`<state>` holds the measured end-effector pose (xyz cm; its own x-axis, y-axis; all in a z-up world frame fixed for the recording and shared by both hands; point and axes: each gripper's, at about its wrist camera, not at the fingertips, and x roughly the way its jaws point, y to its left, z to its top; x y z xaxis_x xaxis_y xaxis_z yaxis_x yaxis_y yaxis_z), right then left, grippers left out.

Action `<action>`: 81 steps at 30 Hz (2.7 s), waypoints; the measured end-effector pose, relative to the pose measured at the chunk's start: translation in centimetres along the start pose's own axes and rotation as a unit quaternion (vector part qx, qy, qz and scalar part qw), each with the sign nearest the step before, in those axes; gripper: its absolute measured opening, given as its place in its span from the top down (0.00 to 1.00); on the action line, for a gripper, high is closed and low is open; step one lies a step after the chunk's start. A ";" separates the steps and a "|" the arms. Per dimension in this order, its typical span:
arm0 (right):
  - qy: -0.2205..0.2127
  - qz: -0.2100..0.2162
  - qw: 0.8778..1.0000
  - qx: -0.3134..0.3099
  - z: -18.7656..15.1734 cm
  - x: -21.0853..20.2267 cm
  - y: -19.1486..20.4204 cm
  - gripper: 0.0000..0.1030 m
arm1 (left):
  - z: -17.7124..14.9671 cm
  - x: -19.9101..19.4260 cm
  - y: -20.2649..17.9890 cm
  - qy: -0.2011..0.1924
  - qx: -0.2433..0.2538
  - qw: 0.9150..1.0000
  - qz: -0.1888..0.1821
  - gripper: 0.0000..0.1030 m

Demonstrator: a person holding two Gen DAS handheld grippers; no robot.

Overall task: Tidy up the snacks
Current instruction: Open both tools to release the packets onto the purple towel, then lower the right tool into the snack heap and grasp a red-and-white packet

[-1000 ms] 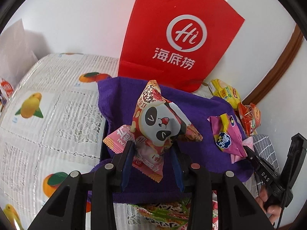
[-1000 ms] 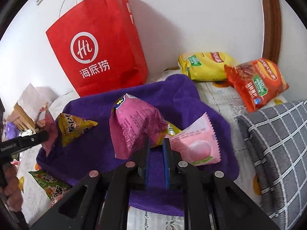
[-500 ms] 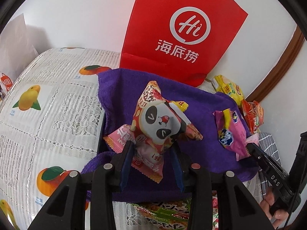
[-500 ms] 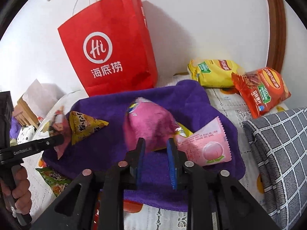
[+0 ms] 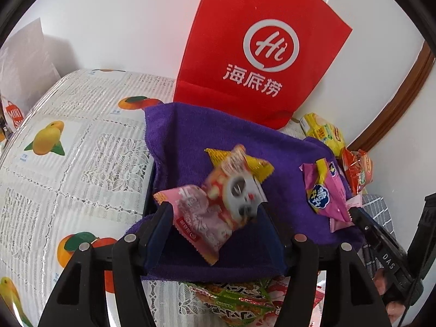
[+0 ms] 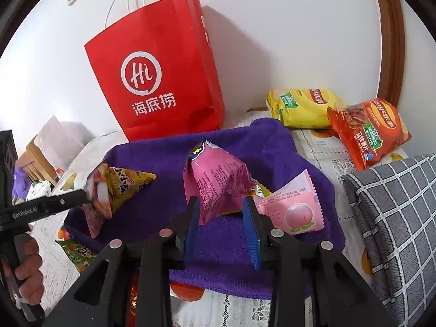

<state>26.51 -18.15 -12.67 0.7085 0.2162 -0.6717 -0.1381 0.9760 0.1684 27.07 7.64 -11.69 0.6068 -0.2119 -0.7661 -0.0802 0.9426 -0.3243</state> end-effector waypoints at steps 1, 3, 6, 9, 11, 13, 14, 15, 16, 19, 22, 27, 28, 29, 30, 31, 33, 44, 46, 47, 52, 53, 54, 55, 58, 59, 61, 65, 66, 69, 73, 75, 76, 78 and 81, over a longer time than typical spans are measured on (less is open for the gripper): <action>-0.002 -0.002 1.000 -0.003 0.0 -0.2 0.1 0.66 | 0.0 -0.2 0.0 -0.002 -0.001 1.000 -0.001 0.39; -0.004 -0.003 1.000 -0.006 0.0 -0.5 0.3 0.65 | 0.1 -0.6 -0.1 -0.007 -0.001 1.000 -0.005 0.36; -0.008 0.009 1.000 -0.011 -0.1 -1.3 0.8 0.59 | 0.2 -1.2 -0.3 -0.016 0.001 1.000 -0.008 0.35; -0.015 0.019 0.999 -0.029 -0.4 -2.2 1.9 0.58 | 0.1 -1.4 -0.5 -0.019 0.005 1.000 -0.005 0.35; -0.020 0.025 0.999 -0.042 -0.7 -2.7 2.7 0.57 | 0.1 -1.5 -0.6 -0.021 0.008 1.000 -0.005 0.35; -0.020 0.044 0.998 -0.050 -1.0 -2.8 3.5 0.53 | 0.0 -1.6 -0.6 -0.022 0.010 1.000 -0.001 0.35; -0.013 0.057 0.997 -0.055 -1.2 -2.7 3.9 0.53 | 0.0 -1.6 -0.6 -0.022 0.011 1.000 0.000 0.35; -0.005 0.066 0.996 -0.060 -1.4 -2.5 4.3 0.53 | 0.0 -1.7 -0.7 -0.022 0.012 1.000 -0.001 0.35; 0.001 0.069 0.995 -0.066 -1.7 -2.4 4.7 0.53 | 0.0 -1.7 -0.7 -0.022 0.013 1.000 -0.002 0.35; 0.017 0.078 0.994 -0.079 -2.6 -2.1 5.7 0.53 | -0.1 -2.0 -0.7 -0.022 0.013 1.000 -0.004 0.35; 0.037 0.117 0.989 -0.079 -3.6 -2.1 6.5 0.52 | -0.1 -2.4 -0.7 -0.027 0.013 1.000 -0.006 0.35; 0.071 0.157 0.981 -0.093 -5.2 -1.4 8.5 0.42 | -0.1 -2.6 -0.7 -0.025 0.009 0.999 -0.020 0.35; 0.073 0.151 0.981 -0.101 -5.4 -1.3 8.9 0.42 | -0.1 -2.7 -0.8 -0.025 0.009 0.999 -0.022 0.35; 0.073 0.145 0.980 -0.111 -5.6 -1.2 9.3 0.42 | -0.1 -2.7 -0.8 -0.025 0.010 0.999 -0.023 0.35; 0.075 0.143 0.980 -0.117 -5.8 -1.0 9.6 0.42 | -0.1 -2.7 -0.9 -0.024 0.012 0.999 -0.024 0.35; 0.080 0.142 0.979 -0.120 -5.9 -0.8 9.8 0.42 | -0.1 -2.8 -0.9 -0.025 0.012 0.999 -0.023 0.35; 0.088 0.143 0.978 -0.128 -6.3 -0.6 10.3 0.48 | -0.1 -2.8 -0.9 -0.026 0.011 0.999 -0.022 0.35; 0.028 0.158 0.977 -0.142 -6.8 -3.3 10.3 0.83 | 0.0 -2.4 -0.3 -0.021 0.003 1.000 -0.016 0.35; 0.024 0.161 0.978 -0.130 -6.8 -3.8 9.7 0.83 | 0.0 -2.5 -0.5 -0.024 0.005 1.000 -0.016 0.35; 0.018 0.158 0.980 -0.121 -6.8 -4.3 9.3 0.83 | 0.0 -2.6 -0.6 -0.025 0.007 1.000 -0.017 0.35; -0.010 0.159 0.984 -0.076 -6.2 -8.0 6.9 0.83 | -0.2 -2.9 -0.9 -0.026 0.012 0.999 -0.022 0.35; -0.010 0.157 0.985 -0.068 -6.0 -8.6 6.5 0.83 | -0.3 -2.9 -1.0 -0.026 0.014 0.999 -0.023 0.35; -0.009 0.152 0.986 -0.063 -6.0 -9.3 5.9 0.83 | -0.3 -2.9 -1.1 -0.025 0.016 0.999 -0.024 0.35; -0.007 0.141 0.988 -0.062 -6.2 -9.8 5.3 0.83 | -0.3 -2.9 -1.2 -0.025 0.018 0.999 -0.025 0.35; 0.017 0.114 0.992 -0.057 -7.0 -10.3 3.4 0.83 | -0.4 -2.9 -1.5 -0.025 0.026 0.999 -0.021 0.35; 0.031 0.112 0.992 -0.052 -7.3 -9.9 2.6 0.83 | -0.5 -2.9 -1.6 -0.025 0.028 0.999 -0.020 0.35; 0.063 0.105 0.992 -0.032 -7.9 -9.1 0.7 0.83 | -0.6 -3.0 -1.9 -0.026 0.033 0.999 -0.018 0.35; 0.101 0.078 0.992 -0.013 -8.7 -7.7 -1.9 0.80 | -0.6 -3.3 -2.2 -0.029 0.039 0.999 -0.021 0.35; 0.105 0.073 0.992 -0.011 -8.8 -7.3 -2.2 0.76 | -0.6 -3.4 -2.2 -0.030 0.040 0.999 -0.020 0.35; 0.102 0.026 0.994 -0.006 -8.6 -7.0 -3.0 0.65 | -0.6 -3.2 -2.3 -0.028 0.041 0.999 -0.020 0.35; 0.090 -0.024 0.996 0.009 -8.9 -7.6 -3.9 0.57 | -0.6 -3.0 -2.1 -0.023 0.036 0.999 -0.018 0.35; 0.085 -0.010 0.996 0.025 -9.5 -8.4 -4.0 0.46 | -0.5 -3.1 -2.0 -0.024 0.033 0.999 -0.020 0.35; 0.081 -0.005 0.996 0.026 -9.9 -8.7 -3.8 0.44 | -0.5 -3.2 -1.9 -0.024 0.031 0.999 -0.022 0.35; 0.070 -0.008 0.997 0.014 -10.3 -8.9 -2.9 0.39 | -0.5 -3.3 -1.9 -0.026 0.030 0.999 -0.025 0.35; 0.071 -0.015 0.997 -0.019 -10.6 -7.9 -1.3 0.35 | -0.5 -3.3 -2.0 -0.025 0.033 0.999 -0.024 0.35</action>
<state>13.80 -20.80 -15.20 0.6073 0.1858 -0.7724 -0.1467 0.9818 0.1208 24.82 6.30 -8.82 0.6471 -0.2449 -0.7219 0.0007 0.9472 -0.3207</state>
